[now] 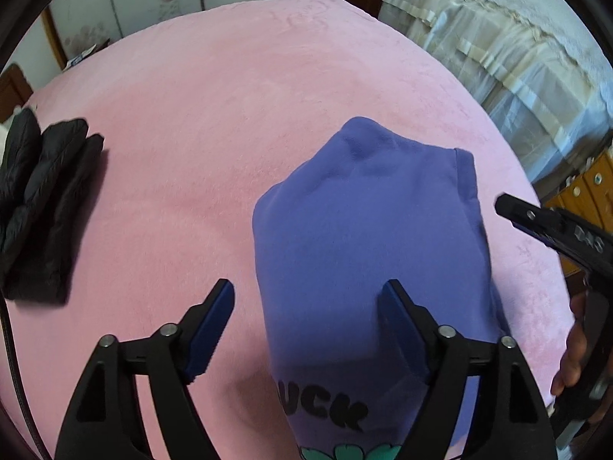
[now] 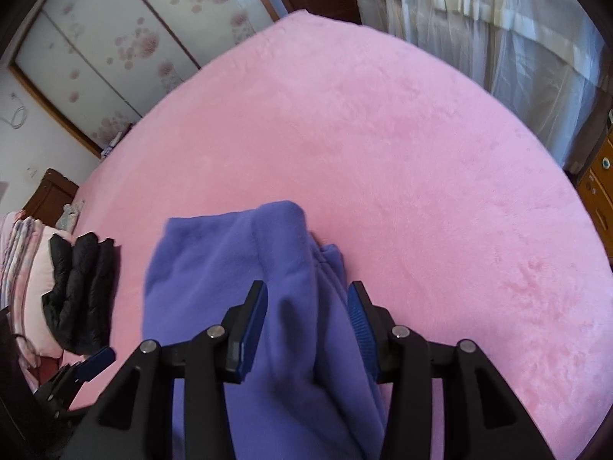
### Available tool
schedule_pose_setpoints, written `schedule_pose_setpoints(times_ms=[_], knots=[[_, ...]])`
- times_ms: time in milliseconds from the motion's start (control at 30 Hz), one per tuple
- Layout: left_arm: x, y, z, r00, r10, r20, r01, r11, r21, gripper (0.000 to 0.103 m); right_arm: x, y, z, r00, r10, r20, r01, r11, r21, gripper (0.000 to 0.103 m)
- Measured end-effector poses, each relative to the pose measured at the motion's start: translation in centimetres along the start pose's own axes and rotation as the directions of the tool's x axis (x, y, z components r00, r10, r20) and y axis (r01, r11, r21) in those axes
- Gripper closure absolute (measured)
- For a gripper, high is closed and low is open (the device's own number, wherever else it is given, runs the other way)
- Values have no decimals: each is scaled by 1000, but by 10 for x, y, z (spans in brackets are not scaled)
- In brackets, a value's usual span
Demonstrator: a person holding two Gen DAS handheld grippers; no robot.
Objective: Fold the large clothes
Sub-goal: 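Lower both grippers around the folded sweatshirt bundle and grasp its sides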
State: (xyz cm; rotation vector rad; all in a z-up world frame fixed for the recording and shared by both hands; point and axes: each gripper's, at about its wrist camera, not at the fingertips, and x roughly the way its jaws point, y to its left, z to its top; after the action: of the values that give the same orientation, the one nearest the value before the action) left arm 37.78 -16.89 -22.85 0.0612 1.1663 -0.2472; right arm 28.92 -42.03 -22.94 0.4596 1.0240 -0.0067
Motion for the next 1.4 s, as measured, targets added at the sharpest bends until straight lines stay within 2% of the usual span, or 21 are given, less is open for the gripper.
schedule_pose_setpoints(times_ms=[100, 300, 467, 533, 600, 767, 867, 967, 1133, 1200, 1267, 1400], knots=[[-10, 2, -5, 1000, -16, 8, 16, 1000, -9, 21, -19, 8, -7, 1000, 8, 27, -7, 999, -47, 47], [-27, -4, -11, 999, -26, 29, 27, 1000, -7, 20, -58, 21, -25, 997, 48, 55, -39, 988, -151, 46], [-38, -12, -24, 999, -48, 12, 48, 999, -7, 16, -79, 21, -39, 996, 78, 38, -68, 975, -210, 46], [-41, -14, -28, 999, -54, 2, 54, 998, -9, 14, -85, 19, -42, 995, 97, 30, -88, 971, -222, 38], [-44, -15, -33, 998, -63, -5, 63, 998, -21, 13, -91, 19, -46, 993, 112, 35, -101, 968, -229, 21], [-56, -10, -43, 995, -96, 15, 97, 993, -72, 13, -100, 17, -51, 993, 112, 41, -98, 964, -249, 9], [-60, -4, -50, 992, -124, 27, 126, 989, -78, 13, -106, 19, -54, 988, 127, 85, -98, 954, -285, 7], [-61, 3, -52, 993, -117, 28, 119, 989, -87, 13, -106, 22, -54, 985, 150, 88, -114, 939, -323, 1], [-36, 26, -47, 988, -152, -22, 146, 974, -174, 13, -83, 26, -51, 992, 126, 11, -114, 932, -345, 1], [-22, 34, -43, 985, -169, -45, 156, 964, -215, 13, -72, 29, -49, 993, 114, 2, -106, 923, -369, 1], [-7, 40, -40, 978, -201, -63, 178, 948, -262, 13, -55, 31, -47, 994, 101, -44, -110, 921, -373, 1], [17, 43, -32, 962, -259, -83, 222, 923, -315, 13, -15, 23, -38, 976, 125, -177, -174, 940, -292, 1]])
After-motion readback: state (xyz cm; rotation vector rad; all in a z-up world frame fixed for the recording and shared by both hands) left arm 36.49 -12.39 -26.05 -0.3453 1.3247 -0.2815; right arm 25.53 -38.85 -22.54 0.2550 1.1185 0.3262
